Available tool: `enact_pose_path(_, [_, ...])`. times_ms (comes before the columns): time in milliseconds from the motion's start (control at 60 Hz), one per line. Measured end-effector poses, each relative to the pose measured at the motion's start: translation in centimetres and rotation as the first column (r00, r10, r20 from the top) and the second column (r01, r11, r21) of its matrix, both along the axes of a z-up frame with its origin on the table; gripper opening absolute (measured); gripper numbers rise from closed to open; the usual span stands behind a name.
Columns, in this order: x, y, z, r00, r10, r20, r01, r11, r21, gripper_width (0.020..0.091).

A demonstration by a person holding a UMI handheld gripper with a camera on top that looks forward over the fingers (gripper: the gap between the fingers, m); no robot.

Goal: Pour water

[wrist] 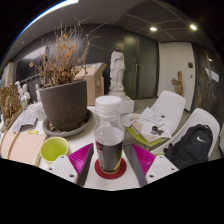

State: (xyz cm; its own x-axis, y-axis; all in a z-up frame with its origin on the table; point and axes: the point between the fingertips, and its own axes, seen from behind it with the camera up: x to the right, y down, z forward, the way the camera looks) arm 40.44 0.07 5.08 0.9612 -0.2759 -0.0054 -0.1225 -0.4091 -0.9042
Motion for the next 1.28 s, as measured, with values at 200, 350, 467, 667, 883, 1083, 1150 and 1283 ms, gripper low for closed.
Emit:
enact_pose_path(200, [-2.6,-5.3,5.1,1.0,-0.03,0.0,0.03,0.999,-0.029,0.0859])
enact_pose_path(350, [-7.2,-12.2,8.7,1.0,-0.025,0.019,0.027,0.996,-0.083,0.0858])
enact_pose_path(467, [-11.7,-18.5,9.8,0.999,-0.035,-0.024,0.031,0.991,-0.13,0.0857])
enact_pose_path(667, [-18.1,-27.6,11.2,0.999,-0.052,0.001,0.052,0.985,-0.167,0.086])
enact_pose_path(883, [-22.5,-32.5,13.1,0.997,-0.072,0.032,0.076,0.984,-0.16,0.0858])
enact_pose_path(1083, [-24.5,-33.9,14.5,0.995,-0.086,0.043,0.092,0.985,-0.148,0.0859])
enact_pose_path(1150, [-24.8,-34.0,14.6,0.995,-0.091,0.042,0.096,0.984,-0.151,0.086])
enact_pose_path(1283, [-25.4,-33.7,14.7,0.995,-0.088,0.036,0.093,0.983,-0.157,0.0859])
